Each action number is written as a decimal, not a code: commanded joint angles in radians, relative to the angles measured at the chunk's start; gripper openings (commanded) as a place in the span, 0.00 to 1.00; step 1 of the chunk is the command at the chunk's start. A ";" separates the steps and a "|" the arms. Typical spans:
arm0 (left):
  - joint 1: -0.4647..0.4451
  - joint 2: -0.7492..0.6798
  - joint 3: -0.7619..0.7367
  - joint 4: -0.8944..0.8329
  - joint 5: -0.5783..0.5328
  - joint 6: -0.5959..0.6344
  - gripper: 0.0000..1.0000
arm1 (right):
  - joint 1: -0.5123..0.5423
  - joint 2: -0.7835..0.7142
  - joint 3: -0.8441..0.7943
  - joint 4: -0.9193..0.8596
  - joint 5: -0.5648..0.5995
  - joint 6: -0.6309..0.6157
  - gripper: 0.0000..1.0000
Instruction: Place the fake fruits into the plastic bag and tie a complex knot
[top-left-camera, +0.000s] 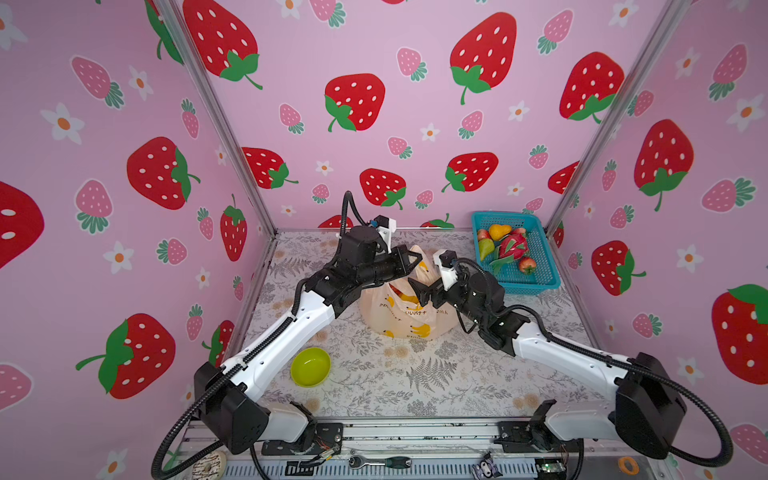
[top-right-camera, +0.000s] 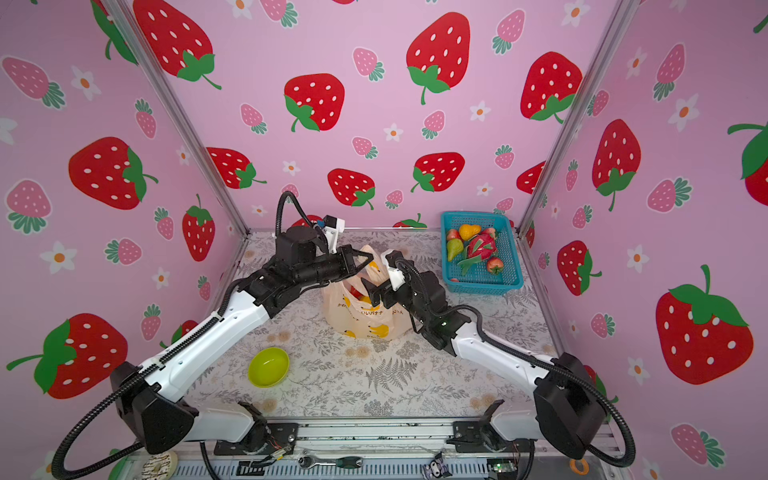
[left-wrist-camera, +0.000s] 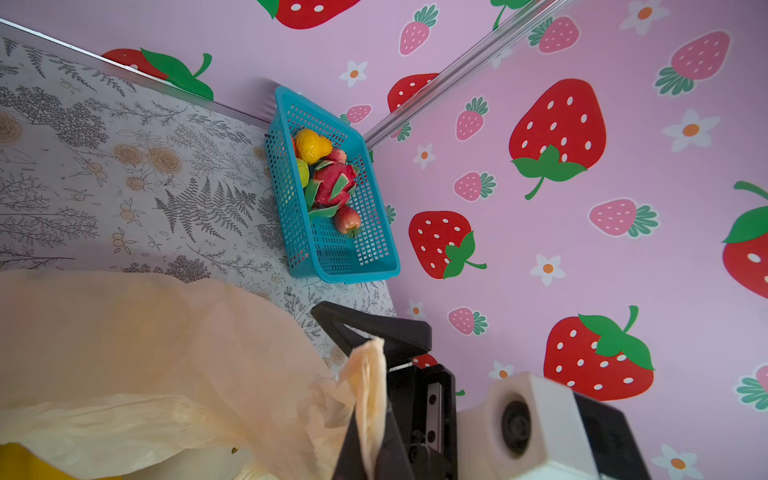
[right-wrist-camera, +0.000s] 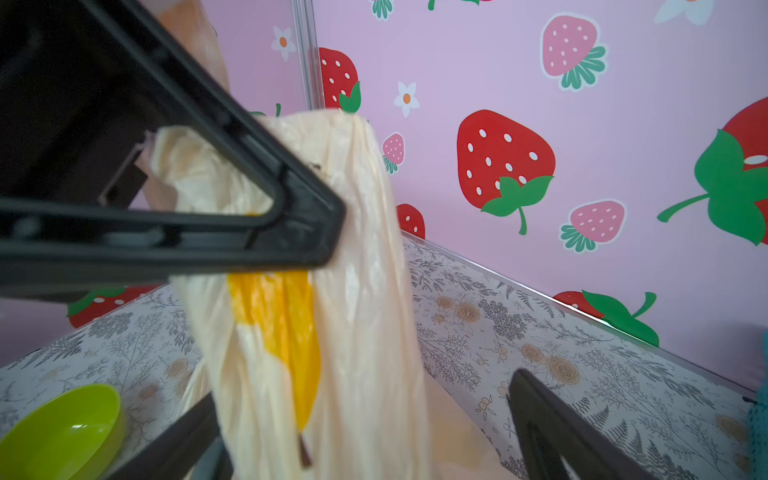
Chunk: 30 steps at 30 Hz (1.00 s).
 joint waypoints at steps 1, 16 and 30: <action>0.008 0.005 0.023 0.008 0.017 0.020 0.00 | -0.048 -0.049 0.011 -0.125 -0.233 -0.097 1.00; 0.014 0.023 0.045 -0.007 0.045 0.033 0.00 | -0.316 0.111 0.202 -0.262 -0.936 -0.232 0.87; 0.021 0.041 0.059 -0.005 0.061 0.042 0.00 | -0.293 0.297 0.318 -0.286 -1.167 -0.230 0.41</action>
